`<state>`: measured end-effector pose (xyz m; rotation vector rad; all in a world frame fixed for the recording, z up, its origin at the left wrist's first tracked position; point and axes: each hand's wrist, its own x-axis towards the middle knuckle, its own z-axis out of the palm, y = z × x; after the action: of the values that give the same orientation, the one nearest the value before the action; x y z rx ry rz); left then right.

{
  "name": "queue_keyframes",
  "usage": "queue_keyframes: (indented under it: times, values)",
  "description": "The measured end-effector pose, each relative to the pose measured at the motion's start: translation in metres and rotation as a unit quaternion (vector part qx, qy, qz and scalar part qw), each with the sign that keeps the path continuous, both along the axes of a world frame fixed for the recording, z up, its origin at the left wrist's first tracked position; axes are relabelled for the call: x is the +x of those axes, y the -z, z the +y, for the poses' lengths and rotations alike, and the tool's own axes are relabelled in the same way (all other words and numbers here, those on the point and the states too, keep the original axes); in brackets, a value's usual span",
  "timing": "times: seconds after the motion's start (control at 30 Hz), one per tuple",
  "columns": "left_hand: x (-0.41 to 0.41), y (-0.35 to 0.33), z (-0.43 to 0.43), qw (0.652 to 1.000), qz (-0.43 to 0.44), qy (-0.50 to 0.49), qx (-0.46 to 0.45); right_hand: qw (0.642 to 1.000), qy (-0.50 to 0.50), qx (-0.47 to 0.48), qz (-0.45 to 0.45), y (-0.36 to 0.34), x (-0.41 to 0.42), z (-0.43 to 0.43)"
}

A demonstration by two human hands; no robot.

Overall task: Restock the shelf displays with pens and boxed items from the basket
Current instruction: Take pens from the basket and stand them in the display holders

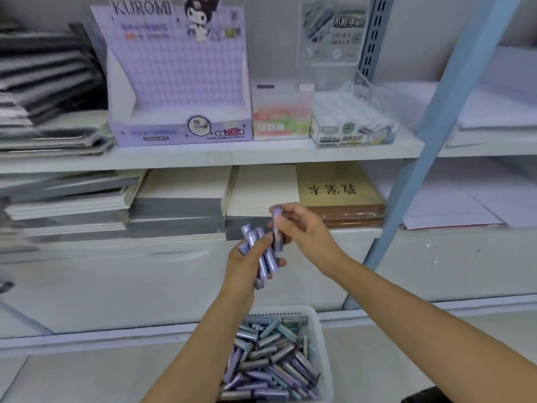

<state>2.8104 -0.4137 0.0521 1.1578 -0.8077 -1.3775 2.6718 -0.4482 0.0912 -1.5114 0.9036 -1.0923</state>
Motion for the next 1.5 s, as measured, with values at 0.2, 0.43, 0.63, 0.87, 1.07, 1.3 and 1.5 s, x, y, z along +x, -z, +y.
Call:
queue_keyframes:
  times: [0.2,0.43,0.63,0.87,1.07,1.3,1.5]
  values:
    - [-0.002,-0.080,0.008,0.989,-0.113,0.006,-0.099,0.995,0.048,-0.075,-0.034,-0.071,-0.005,0.018]
    - [-0.014,-0.158,0.003,0.951,-0.197,-0.004,-0.239,0.985,0.080,-0.150,-0.034,-0.146,-0.024,0.009]
    - [-0.022,-0.202,-0.028,0.938,-0.189,-0.009,-0.292,0.976,0.102,-0.180,-0.066,-0.202,-0.060,-0.033]
    - [-0.032,-0.211,-0.078,0.925,-0.212,-0.064,-0.310,0.962,0.189,-0.175,0.087,-0.191,-0.090,-0.096]
    - [-0.029,-0.217,-0.098,0.931,-0.185,-0.090,-0.301,0.962,0.131,-0.195,0.138,-0.195,-0.096,-0.113]
    - [-0.014,-0.234,-0.098,0.947,-0.167,-0.059,-0.269,0.945,0.161,-0.242,0.150,-0.225,-0.062,-0.165]
    - [-0.004,-0.232,-0.098,0.945,-0.190,-0.050,-0.260,0.909,0.156,-0.259,0.285,-0.206,-0.045,-0.195]
